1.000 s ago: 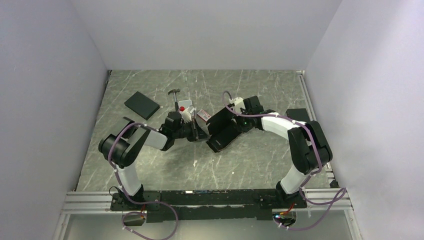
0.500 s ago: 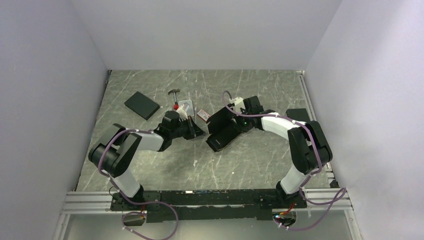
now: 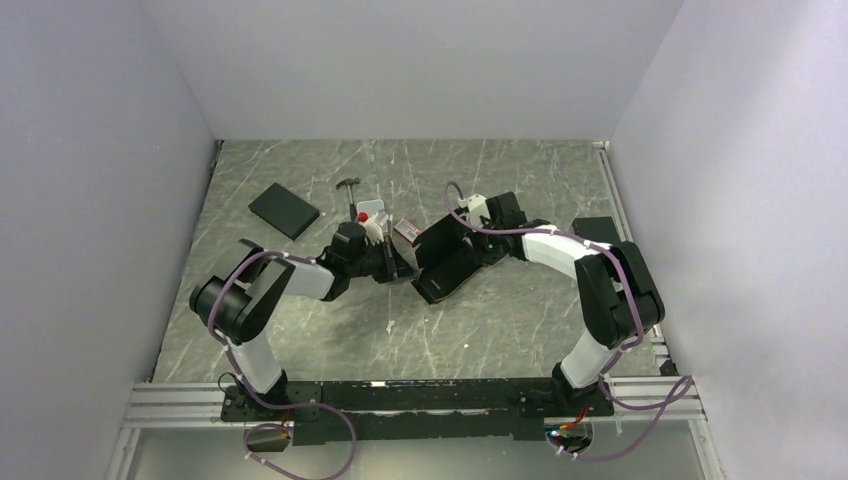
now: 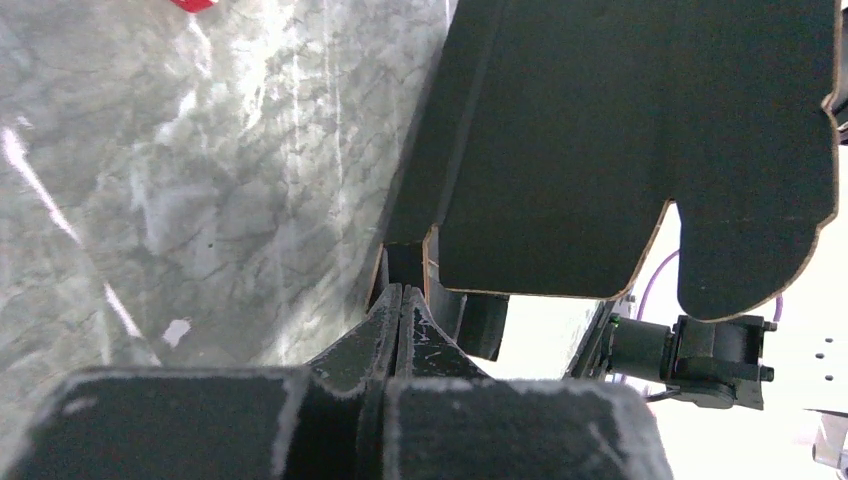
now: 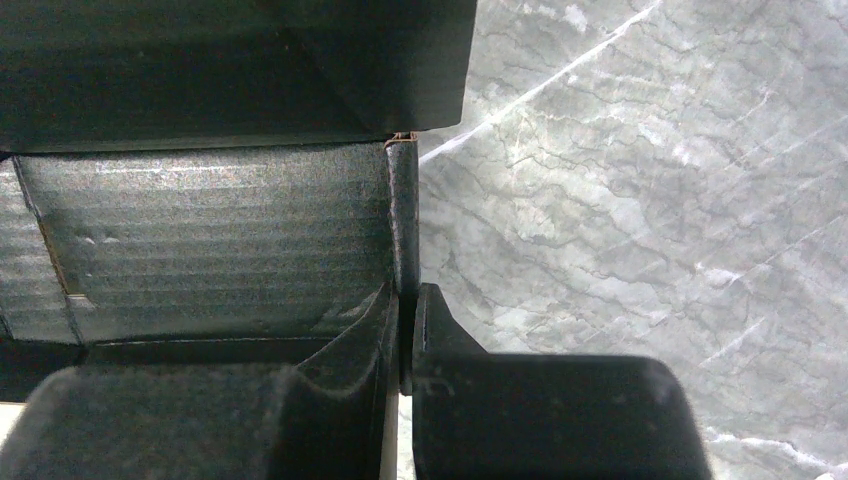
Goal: Fold the paper box
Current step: Fold the paper box at the center of the board.
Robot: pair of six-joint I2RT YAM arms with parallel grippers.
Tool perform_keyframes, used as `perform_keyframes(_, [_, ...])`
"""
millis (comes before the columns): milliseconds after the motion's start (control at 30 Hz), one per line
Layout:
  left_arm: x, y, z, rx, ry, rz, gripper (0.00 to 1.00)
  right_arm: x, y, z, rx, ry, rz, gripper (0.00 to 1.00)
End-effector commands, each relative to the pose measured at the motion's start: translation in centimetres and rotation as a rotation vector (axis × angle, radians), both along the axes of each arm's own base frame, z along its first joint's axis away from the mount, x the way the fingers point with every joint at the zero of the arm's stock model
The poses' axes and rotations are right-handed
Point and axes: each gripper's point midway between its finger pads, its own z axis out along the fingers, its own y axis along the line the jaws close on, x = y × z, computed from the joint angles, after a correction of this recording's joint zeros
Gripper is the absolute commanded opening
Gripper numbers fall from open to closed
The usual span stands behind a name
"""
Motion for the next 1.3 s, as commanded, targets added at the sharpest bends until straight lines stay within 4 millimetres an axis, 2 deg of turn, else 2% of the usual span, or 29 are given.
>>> perform_keyframes(0, [0.1, -1.8, 1.7, -0.053, -0.046, -0.051, 0.0, 1.2, 0.8, 1.0, 0.025, -0.044, -0.013, 0.0])
perform_keyframes(300, [-0.3, -2.3, 1.2, -0.057, -0.014, -0.018, 0.0, 1.2, 0.9, 1.1, 0.028, -0.045, -0.02, 0.0])
perform_keyframes(433, [0.5, -1.9, 0.4, -0.079, 0.017, 0.081, 0.0, 0.9, 1.3, 1.0, 0.049, -0.03, -0.024, 0.0])
perform_keyframes(733, [3.0, -1.4, 0.5, -0.139, -0.001, 0.29, 0.0, -0.1, 2.7, 0.6, 0.097, 0.021, -0.011, 0.0])
perform_keyframes(867, [3.8, -1.7, 1.1, -0.168, -0.017, 0.317, 0.0, -0.3, 3.0, 0.7, 0.106, 0.028, -0.004, 0.0])
perform_keyframes(1133, [4.2, -2.9, 0.6, -0.222, 0.017, 0.377, 0.0, -0.8, 3.8, 0.4, 0.119, 0.045, 0.001, 0.0])
perform_keyframes(1267, [4.5, -2.8, 0.8, -0.244, 0.009, 0.41, 0.0, -0.8, 3.9, 0.3, 0.121, 0.053, -0.009, 0.0])
